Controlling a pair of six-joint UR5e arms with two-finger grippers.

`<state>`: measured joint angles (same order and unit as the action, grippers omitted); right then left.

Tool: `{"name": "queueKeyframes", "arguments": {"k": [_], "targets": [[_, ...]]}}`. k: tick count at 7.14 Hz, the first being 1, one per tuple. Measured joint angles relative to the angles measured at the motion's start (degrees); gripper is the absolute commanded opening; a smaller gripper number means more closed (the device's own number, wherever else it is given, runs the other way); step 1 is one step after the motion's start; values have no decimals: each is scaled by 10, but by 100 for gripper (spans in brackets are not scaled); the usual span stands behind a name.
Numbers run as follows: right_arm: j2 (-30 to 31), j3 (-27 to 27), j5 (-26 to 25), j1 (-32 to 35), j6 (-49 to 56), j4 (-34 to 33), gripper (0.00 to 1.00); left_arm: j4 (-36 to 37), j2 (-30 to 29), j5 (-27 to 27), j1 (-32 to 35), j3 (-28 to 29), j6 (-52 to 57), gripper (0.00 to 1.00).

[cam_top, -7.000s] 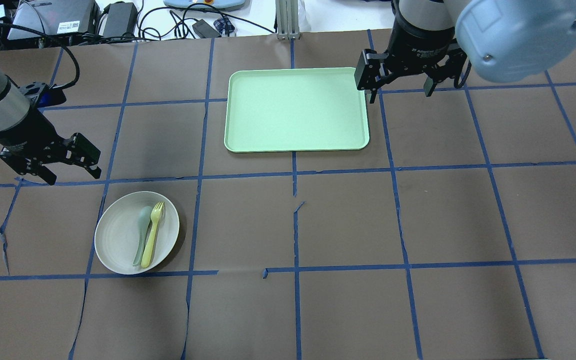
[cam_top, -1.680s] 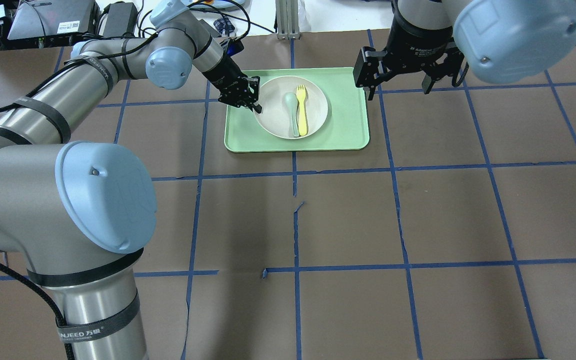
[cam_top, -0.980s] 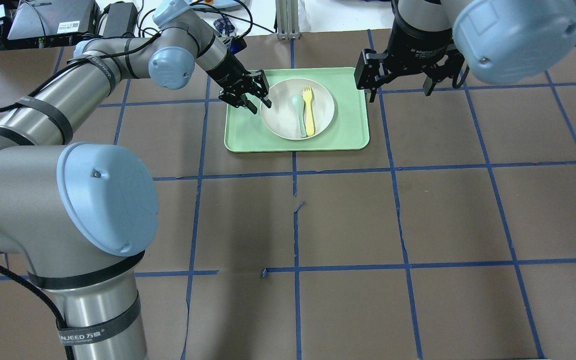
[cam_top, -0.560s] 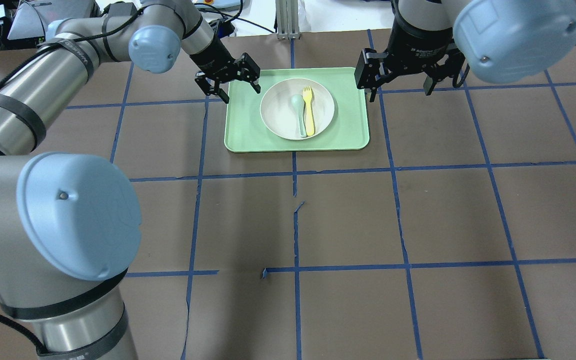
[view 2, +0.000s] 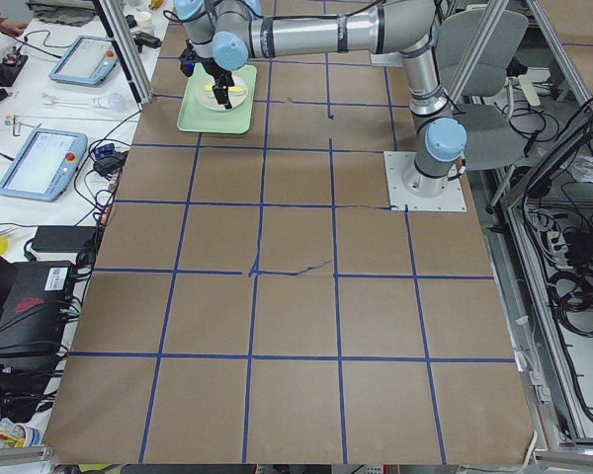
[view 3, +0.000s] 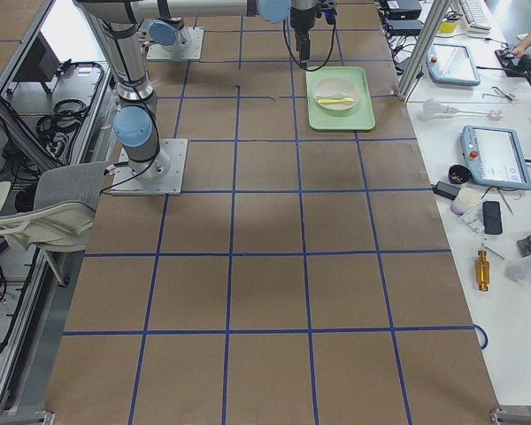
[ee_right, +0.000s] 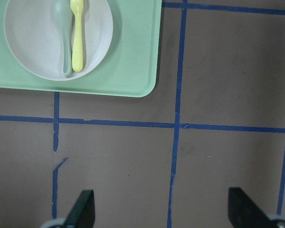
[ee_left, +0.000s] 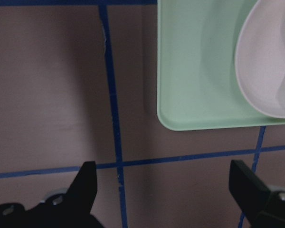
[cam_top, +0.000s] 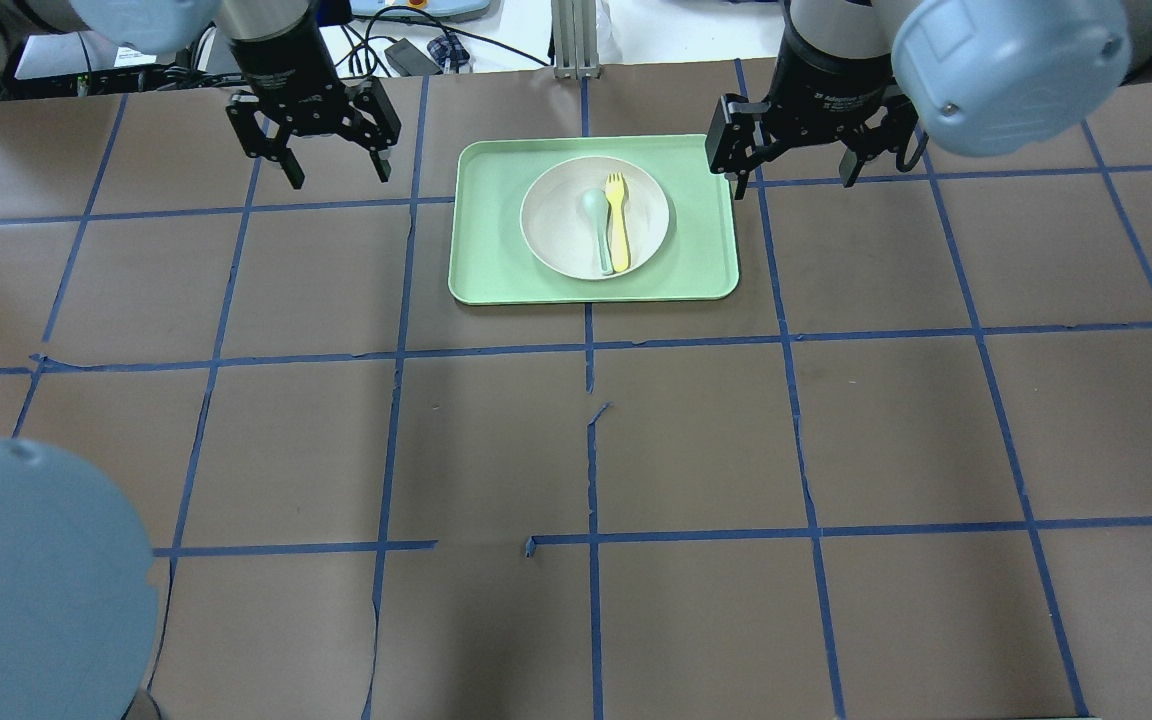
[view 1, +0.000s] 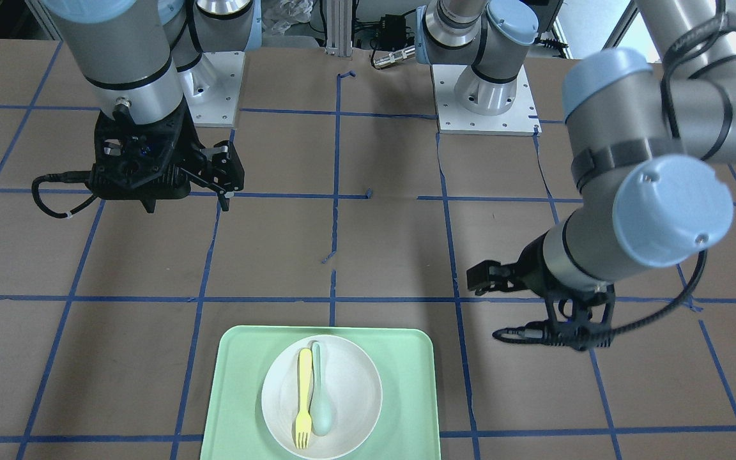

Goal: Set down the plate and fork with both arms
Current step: 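Reach the right gripper over the plate to the yellow fork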

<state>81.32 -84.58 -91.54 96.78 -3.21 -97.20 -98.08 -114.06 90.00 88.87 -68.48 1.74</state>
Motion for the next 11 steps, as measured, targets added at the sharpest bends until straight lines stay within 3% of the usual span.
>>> {"name": "queueKeyframes", "arguments": {"k": [1, 3, 6, 8, 11], "targets": [[-24, 2, 3, 0, 1, -29, 100, -41, 51, 33, 0, -16, 0, 100], [-84, 2, 6, 0, 1, -98, 100, -83, 126, 48, 1, -51, -4, 100], [-199, 30, 6, 5, -2, -206, 100, -30, 166, 51, 0, -122, -12, 100], [-259, 64, 6, 23, -3, -237, 85, 13, 192, 44, 4, -168, -20, 100], [-307, 84, 5, 53, -21, -272, 66, 51, 210, 41, 1, -191, -19, 100]]}}
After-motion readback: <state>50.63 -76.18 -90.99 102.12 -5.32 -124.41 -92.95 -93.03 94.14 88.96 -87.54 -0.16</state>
